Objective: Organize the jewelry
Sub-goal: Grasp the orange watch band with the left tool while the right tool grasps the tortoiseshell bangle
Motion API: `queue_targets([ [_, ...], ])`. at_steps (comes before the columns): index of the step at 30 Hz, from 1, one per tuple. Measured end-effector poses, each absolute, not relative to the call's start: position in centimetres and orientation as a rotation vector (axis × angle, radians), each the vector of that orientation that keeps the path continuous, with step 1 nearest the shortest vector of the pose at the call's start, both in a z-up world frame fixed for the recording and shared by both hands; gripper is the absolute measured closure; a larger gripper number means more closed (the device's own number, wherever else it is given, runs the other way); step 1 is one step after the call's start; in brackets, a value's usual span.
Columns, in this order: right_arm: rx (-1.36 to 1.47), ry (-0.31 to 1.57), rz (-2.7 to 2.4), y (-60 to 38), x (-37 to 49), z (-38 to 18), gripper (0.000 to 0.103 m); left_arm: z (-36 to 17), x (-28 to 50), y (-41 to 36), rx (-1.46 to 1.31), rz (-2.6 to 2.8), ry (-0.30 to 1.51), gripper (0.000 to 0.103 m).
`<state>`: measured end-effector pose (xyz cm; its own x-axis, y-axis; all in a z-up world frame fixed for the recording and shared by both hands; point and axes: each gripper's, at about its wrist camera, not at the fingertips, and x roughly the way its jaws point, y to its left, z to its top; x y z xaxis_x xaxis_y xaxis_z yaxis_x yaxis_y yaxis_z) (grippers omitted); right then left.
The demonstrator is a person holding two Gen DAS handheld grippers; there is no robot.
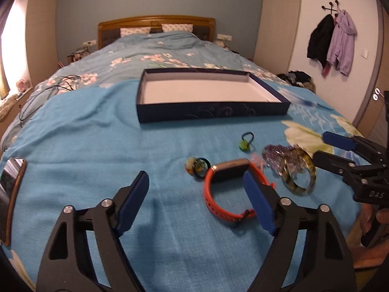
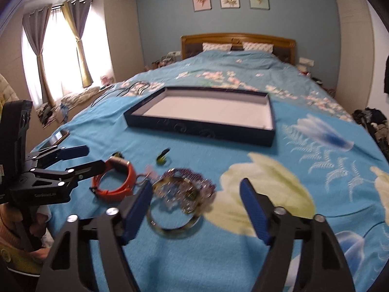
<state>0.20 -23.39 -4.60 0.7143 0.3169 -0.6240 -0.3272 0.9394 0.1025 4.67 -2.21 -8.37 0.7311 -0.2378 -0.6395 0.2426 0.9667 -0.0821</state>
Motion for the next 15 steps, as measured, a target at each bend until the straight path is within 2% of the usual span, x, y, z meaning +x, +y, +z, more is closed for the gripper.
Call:
queue_targets([
  [6,-0.014,0.752,0.391,-23.0,0.4,-5.5,0.057,-8.7,4.6,-2.7,-0.008,-0.317,0.752,0.041],
  [9,-0.004,0.779,0.387,-23.1,0.7,-6.0,0.063,-8.9,4.8,-2.9,-0.019,-0.336,0.773,0.051],
  [13,0.039,0.812,0.383,-23.9,1.1,-6.5,0.085,-9.0,5.0,-2.8,-0.042,-0.359,0.796,0.059],
  [15,0.058,0.823,0.389,-24.2,1.3,-6.7,0.090,-9.0,5.2,-2.8,-0.054,-0.369,0.812,0.069],
])
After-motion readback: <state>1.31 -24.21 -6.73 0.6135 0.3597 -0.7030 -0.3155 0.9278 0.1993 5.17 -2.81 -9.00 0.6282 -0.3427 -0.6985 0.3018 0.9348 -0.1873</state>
